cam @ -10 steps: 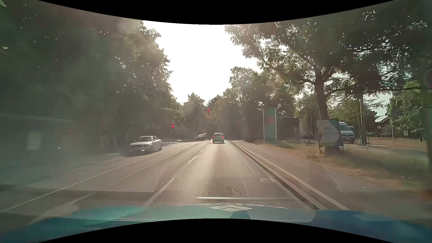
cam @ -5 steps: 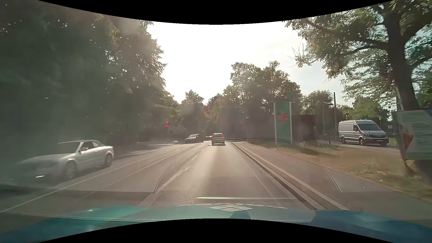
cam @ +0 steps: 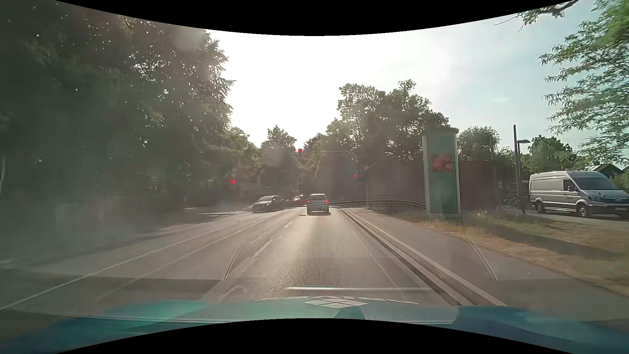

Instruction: Follow the waypoints while adhering to traffic rules and regulations

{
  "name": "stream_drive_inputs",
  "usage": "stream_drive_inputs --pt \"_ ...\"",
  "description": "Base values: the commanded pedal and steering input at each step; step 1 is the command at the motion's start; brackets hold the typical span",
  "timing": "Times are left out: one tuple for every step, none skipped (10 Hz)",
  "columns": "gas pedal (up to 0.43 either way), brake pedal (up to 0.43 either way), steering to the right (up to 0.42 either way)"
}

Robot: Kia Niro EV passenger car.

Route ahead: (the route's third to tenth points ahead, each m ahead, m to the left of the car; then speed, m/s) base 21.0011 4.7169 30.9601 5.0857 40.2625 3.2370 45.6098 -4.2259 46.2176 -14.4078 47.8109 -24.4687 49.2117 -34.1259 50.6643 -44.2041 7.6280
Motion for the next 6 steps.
stream_drive_inputs --pt "0.000 0.000 -0.007" --pt "0.000 0.000 -0.006" --pt "0.000 0.000 -0.006" --pt "0.000 0.000 -0.006" --pt "0.000 0.000 -0.007" --pt "0.000 0.000 -0.007"
